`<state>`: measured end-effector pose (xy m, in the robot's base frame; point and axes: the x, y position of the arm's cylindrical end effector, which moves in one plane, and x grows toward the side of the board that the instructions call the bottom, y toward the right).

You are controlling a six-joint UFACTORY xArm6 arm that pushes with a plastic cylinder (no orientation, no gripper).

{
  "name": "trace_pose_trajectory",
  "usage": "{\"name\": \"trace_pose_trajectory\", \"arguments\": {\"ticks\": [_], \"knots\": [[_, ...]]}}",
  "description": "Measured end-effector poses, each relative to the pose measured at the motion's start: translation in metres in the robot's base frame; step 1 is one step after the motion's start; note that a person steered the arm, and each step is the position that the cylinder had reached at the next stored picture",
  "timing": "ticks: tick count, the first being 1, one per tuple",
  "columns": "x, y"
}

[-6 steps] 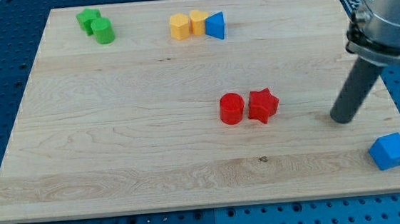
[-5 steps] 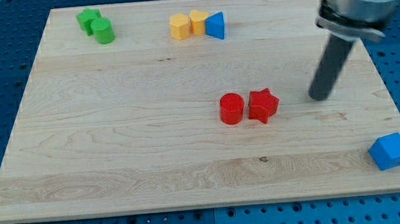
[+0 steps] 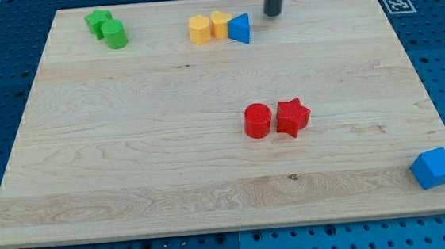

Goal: Separate blue triangle from yellow heart

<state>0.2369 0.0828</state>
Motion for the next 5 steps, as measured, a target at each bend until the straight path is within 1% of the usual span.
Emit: {"name": "trace_pose_trajectory", "arguments": {"ticks": [1, 2, 3, 4, 5], "knots": [[0.005, -0.021], [0.019, -0.033], [0.043, -0.035], [0.045, -0.049], [0.047, -0.083]]}}
